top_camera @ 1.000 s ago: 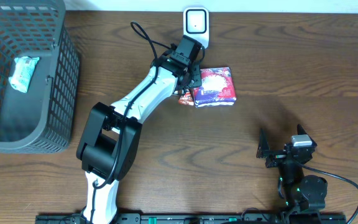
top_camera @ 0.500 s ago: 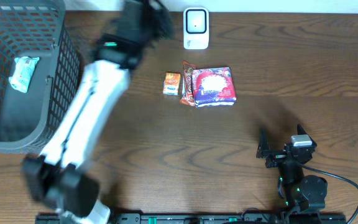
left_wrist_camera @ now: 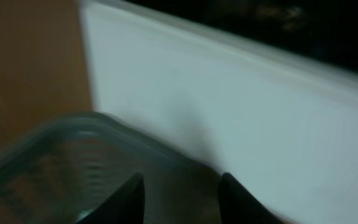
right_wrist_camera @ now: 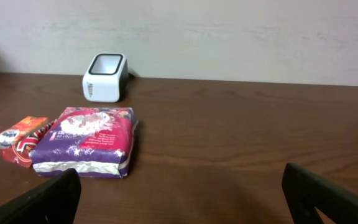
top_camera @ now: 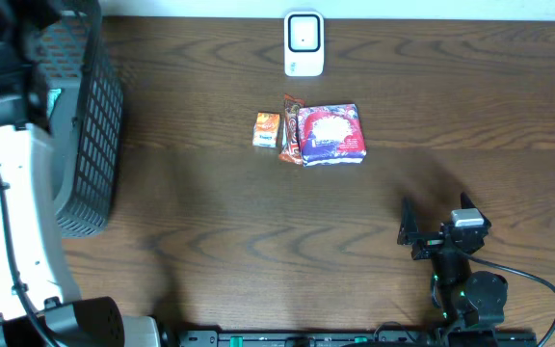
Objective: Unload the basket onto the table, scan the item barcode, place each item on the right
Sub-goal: 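Reach the left gripper into the basket and grasp the mint-green wipes pack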
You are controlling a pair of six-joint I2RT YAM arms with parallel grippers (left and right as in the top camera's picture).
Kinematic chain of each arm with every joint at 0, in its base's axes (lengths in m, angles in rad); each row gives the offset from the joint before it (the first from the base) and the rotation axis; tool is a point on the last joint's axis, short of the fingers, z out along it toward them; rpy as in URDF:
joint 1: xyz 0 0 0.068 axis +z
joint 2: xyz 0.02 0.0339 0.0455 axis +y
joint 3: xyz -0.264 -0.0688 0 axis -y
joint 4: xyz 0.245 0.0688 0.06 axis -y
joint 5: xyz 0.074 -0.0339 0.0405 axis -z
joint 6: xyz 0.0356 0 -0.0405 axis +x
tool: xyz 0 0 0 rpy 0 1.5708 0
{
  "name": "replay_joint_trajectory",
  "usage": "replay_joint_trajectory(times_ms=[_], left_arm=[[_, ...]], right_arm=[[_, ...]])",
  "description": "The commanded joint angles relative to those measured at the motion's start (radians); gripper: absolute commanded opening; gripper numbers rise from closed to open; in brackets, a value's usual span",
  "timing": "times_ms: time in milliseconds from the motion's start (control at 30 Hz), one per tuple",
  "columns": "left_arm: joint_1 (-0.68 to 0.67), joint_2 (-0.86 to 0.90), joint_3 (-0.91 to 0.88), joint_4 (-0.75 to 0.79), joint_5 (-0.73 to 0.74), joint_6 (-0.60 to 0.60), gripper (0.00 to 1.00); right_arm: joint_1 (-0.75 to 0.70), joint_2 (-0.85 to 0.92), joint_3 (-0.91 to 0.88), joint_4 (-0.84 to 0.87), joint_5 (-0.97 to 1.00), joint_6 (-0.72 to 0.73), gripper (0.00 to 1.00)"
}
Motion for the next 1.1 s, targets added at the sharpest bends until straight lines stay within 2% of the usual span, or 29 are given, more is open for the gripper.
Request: replay_joint_trajectory(times_ms=[0, 233, 367, 600, 767, 967, 1067], left_arm=[[0.059, 0.018, -0.001, -0.027, -0.015, 0.288, 0.40], [0.179, 0.110, -0.010, -0.093, -0.014, 0.446, 0.40], [0.219, 0.206, -0.010, -0.134, -0.008, 0.466, 0.39], [0.209, 0.388, -0.010, -0.167, 0.002, 0.578, 0.40], [0.195, 0.491, -0.010, -0.140, 0.001, 0.658, 0.39], [0.195, 0.571, -0.010, -0.075, 0.002, 0.669, 0.40], [0.195, 0.601, -0.010, -0.072, 0.031, 0.733, 0.40]], right_arm=[[-0.008, -0.004, -0.003, -0.003, 0.008, -0.011, 0.99], [-0.008, -0.004, -0.003, -0.003, 0.008, -0.011, 0.99], [-0.008, -0.004, -0.003, -0.003, 0.008, -0.011, 0.99], [-0.008, -0.004, -0.003, -0.003, 0.008, -0.011, 0.99], [-0.008, -0.004, -0.003, -0.003, 0.008, -0.011, 0.99], [-0.008, -0.004, -0.003, -0.003, 0.008, -0.011, 0.99], [-0.008, -0.004, -0.003, -0.003, 0.008, -0.011, 0.99]])
